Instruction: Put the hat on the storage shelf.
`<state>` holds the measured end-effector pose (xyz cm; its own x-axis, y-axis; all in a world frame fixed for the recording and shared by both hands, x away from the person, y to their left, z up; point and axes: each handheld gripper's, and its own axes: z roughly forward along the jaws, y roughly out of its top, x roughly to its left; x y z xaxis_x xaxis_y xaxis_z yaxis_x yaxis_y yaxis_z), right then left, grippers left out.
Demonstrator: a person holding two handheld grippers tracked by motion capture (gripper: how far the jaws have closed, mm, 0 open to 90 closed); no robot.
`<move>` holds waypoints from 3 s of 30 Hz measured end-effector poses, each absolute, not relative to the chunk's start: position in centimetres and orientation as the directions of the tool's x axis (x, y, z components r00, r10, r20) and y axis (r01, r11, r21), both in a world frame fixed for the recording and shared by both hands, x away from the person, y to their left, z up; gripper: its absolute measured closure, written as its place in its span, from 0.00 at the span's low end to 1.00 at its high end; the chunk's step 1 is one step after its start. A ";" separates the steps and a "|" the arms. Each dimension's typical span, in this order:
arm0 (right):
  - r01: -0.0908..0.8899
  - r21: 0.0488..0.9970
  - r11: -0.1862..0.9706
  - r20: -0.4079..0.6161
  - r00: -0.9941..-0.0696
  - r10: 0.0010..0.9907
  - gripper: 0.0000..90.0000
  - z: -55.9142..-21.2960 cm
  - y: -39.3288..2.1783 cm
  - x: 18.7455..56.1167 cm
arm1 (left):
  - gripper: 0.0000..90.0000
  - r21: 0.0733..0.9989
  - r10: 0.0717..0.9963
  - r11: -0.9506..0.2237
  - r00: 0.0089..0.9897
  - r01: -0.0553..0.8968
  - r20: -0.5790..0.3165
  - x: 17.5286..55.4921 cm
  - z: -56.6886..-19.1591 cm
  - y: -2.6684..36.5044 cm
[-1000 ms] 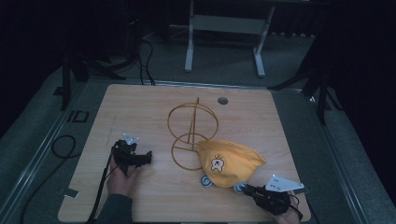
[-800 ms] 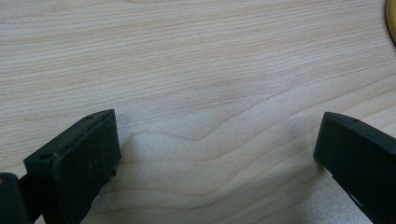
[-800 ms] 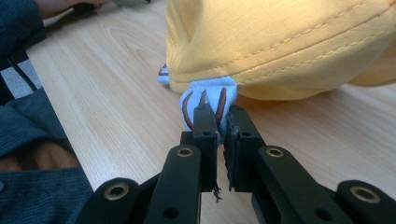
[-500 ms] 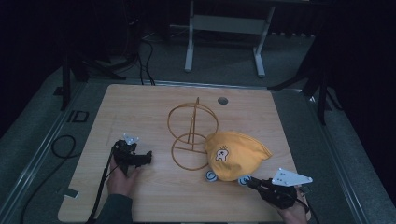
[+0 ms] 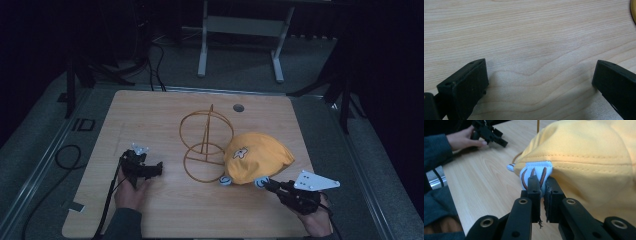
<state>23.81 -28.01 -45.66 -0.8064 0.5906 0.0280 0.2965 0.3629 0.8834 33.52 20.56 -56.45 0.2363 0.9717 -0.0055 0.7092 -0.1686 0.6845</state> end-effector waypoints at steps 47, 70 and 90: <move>0.386 0.895 0.223 0.073 -0.619 0.782 0.71 -43.8 -33.4 26.0 | 0.00 0.684 0.972 -0.169 0.236 0.709 -0.005 33.5 -56.4 20.6; 0.390 0.783 0.484 -0.070 -0.718 0.693 0.73 -41.7 -30.9 28.6 | 0.00 0.683 0.971 -0.169 0.237 0.711 -0.006 33.5 -56.4 20.6; 0.391 0.630 0.670 -0.114 -0.808 0.578 0.76 -40.5 -28.4 30.9 | 0.00 0.683 0.972 -0.169 0.237 0.711 -0.006 33.5 -56.4 20.6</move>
